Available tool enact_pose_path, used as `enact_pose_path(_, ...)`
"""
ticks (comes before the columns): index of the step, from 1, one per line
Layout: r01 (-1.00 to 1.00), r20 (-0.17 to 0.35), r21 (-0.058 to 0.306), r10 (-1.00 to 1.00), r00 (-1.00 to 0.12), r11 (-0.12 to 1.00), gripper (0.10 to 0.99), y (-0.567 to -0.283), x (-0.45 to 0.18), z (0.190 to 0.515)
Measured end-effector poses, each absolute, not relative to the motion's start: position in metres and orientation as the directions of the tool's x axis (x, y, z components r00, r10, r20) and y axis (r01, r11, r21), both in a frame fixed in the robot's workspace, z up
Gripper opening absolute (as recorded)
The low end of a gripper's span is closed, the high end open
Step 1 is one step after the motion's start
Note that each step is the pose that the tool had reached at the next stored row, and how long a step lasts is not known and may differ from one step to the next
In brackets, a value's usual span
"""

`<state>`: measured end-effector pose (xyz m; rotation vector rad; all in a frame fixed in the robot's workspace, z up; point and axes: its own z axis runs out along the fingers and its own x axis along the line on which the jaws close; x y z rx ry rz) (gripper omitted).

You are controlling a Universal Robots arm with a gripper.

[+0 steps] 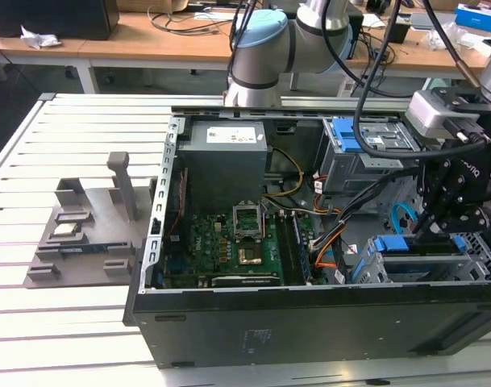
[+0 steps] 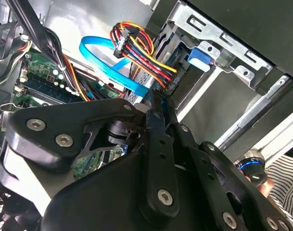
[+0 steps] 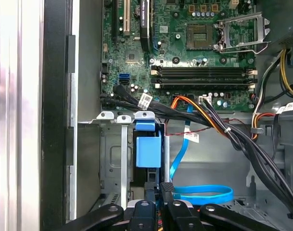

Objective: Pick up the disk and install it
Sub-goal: 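Insert the second disk wire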

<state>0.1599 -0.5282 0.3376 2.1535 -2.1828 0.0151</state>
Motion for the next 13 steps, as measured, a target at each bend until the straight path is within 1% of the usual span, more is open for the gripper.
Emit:
enact_pose_path(4, -0.999, 0.062, 0.046, -0.998, -0.012, 0.015, 0.161, -0.528, 0.160, 0.337)
enact_pose_path(5, -0.999, 0.063, 0.046, -0.998, -0.012, 0.015, 0.173, -0.528, 0.160, 0.337)
enact_pose_path(6, -0.999, 0.063, 0.046, -0.998, -0.012, 0.015, 0.235, -0.528, 0.160, 0.337)
enact_pose_path(11, -0.999, 0.064, 0.046, -0.998, -0.012, 0.015, 0.235, -0.525, 0.160, 0.350)
enact_pose_path(12, -0.999, 0.066, 0.046, -0.998, -0.012, 0.015, 0.224, -0.524, 0.160, 0.354)
enact_pose_path(13, -0.999, 0.068, 0.046, -0.998, -0.012, 0.015, 0.157, -0.523, 0.160, 0.360)
